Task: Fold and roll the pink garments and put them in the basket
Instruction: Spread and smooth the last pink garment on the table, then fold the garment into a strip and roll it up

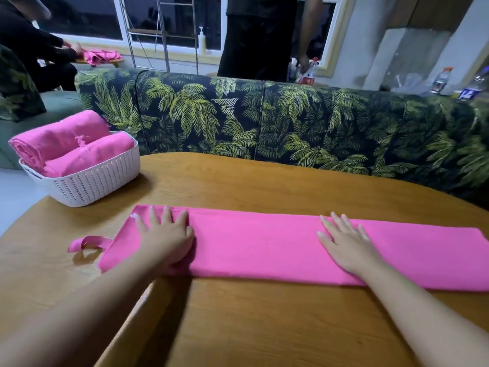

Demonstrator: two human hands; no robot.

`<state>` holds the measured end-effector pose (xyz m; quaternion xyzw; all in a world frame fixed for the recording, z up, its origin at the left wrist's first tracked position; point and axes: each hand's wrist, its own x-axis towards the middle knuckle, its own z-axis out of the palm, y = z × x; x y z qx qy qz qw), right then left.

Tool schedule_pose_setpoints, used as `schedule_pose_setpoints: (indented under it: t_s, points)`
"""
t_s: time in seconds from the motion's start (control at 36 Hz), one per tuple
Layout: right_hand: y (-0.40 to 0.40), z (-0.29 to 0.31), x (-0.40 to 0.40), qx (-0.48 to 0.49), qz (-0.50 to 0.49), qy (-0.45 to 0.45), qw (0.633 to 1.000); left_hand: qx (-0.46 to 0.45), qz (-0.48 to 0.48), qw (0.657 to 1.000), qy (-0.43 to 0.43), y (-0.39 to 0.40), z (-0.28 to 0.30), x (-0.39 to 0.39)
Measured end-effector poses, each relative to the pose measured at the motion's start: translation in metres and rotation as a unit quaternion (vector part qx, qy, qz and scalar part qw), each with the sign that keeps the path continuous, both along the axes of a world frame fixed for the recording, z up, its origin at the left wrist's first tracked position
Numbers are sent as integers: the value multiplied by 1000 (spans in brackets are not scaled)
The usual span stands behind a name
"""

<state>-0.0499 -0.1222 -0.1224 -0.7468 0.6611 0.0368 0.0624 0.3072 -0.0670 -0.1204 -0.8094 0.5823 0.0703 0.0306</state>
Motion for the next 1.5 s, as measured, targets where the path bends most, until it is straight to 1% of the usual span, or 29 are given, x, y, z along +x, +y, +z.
schedule_pose_setpoints:
  t_s: [0.06, 0.11, 0.17, 0.22, 0.28, 0.33, 0.42, 0.5, 0.69, 0.83, 1.0, 1.11, 1.19, 1.25, 1.28, 1.31, 1.36, 1.39, 1.44, 1.5]
  points:
    - [4, 1, 10, -21, -1, -20, 1000, -12, -32, 999, 23, -6, 3, -38]
    - [9, 2, 28, -38, 17, -50, 998, -25, -104, 993, 56, -11, 2, -86]
    - [15, 1, 44, -40, 37, -77, 996, -31, -176, 980, 84, -13, -3, -134]
    - [19, -3, 46, -33, 37, -90, 995, -30, -238, 966, 99, -15, -9, -171]
    - [18, -7, 30, -23, 22, -92, 995, -37, -294, 952, 74, -18, -15, -190]
    - [13, -9, -3, -21, -2, -78, 997, -45, -330, 942, 46, -23, -18, -193]
    - [4, -9, -65, -10, -60, -52, 997, -30, -342, 938, 46, -26, -18, -189]
    - [-3, -5, -121, -1, -121, -34, 992, -33, -350, 935, 38, -27, -18, -187]
    - [-8, 5, -214, 13, -221, -16, 975, -40, -358, 932, 38, -30, -21, -185]
    - [-2, 8, -240, 10, -252, -8, 968, -28, -381, 923, 45, -48, -19, -181]
    - [20, 2, -231, 22, -308, 5, 951, 5, -420, 907, 18, -96, -10, -176]
    - [42, 2, -208, 38, -355, 23, 934, 18, -362, 929, -79, -129, 2, -186]
    - [59, 3, -184, 50, -379, 31, 923, -23, -322, 935, -149, -139, 11, -200]
    - [69, 4, -168, 63, -385, 37, 920, -44, -291, 940, -171, -136, 11, -208]
    - [74, 5, -160, 70, -387, 39, 919, -49, -273, 947, -161, -131, 9, -212]
    - [78, 5, -153, 74, -387, 40, 918, -47, -250, 958, -130, -126, 8, -215]
    - [84, 7, -143, 69, -372, 43, 925, -32, -186, 981, -35, -112, 6, -214]
    - [84, 9, -140, 56, -350, 41, 934, -25, -146, 989, 9, -104, 5, -210]
    - [82, 11, -133, 23, -279, 14, 960, -16, -73, 995, 69, -90, -1, -194]
    - [72, 11, -125, -8, -183, -22, 983, -11, -21, 996, 90, -78, -6, -179]
